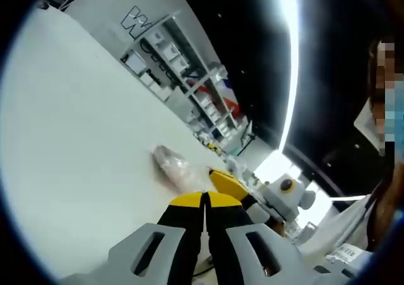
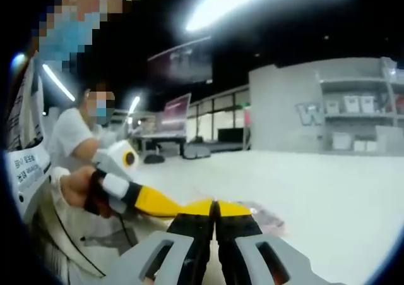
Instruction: Open the resealable bag by pulling the two sides of the seal apart until the entire bag opening is separated and visibly accessible.
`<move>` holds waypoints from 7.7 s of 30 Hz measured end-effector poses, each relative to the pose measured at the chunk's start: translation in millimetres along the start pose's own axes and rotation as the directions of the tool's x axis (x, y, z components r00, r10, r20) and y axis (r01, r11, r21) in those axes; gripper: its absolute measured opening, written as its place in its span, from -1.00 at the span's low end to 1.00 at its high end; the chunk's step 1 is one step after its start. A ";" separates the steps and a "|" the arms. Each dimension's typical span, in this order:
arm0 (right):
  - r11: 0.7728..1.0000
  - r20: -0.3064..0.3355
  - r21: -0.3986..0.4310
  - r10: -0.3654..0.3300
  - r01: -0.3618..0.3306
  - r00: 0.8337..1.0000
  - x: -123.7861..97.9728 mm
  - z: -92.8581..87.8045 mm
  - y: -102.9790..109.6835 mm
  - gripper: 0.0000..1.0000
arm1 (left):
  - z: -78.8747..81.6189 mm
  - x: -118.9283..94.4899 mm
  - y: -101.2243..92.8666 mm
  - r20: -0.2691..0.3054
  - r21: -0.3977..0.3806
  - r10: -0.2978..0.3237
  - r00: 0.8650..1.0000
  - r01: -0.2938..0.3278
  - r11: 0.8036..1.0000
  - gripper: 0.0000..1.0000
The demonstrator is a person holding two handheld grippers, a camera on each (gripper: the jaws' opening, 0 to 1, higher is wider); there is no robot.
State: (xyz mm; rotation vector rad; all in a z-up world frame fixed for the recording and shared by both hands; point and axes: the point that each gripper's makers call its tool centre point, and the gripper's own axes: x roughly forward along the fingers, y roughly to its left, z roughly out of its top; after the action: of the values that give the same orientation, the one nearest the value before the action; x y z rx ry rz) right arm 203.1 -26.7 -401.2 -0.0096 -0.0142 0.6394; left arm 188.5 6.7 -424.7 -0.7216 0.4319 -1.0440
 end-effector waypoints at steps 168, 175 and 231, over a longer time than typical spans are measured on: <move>0.999 0.091 -0.033 -0.001 0.004 0.996 -5.6 31.9 -9.1 -1.00 | 95.7 -43.3 -25.1 0.470 0.734 0.067 0.880 -0.432 0.523 0.99; 0.998 0.101 -0.064 -0.002 0.008 0.995 -4.6 44.3 -9.8 -1.00 | 94.0 -46.9 -17.6 0.464 0.712 0.109 0.879 -0.444 0.544 0.99; 0.945 0.242 -0.325 0.053 0.030 0.969 4.5 124.7 14.8 -1.00 | 74.3 -64.6 0.0 0.428 0.679 0.179 0.886 -0.446 0.584 0.95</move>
State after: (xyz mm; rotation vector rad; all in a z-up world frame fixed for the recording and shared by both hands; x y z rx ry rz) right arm 195.9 -11.6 -276.7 -0.2508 -0.3635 0.6410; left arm 206.6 88.9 -373.7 -0.0099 -0.1891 -0.6409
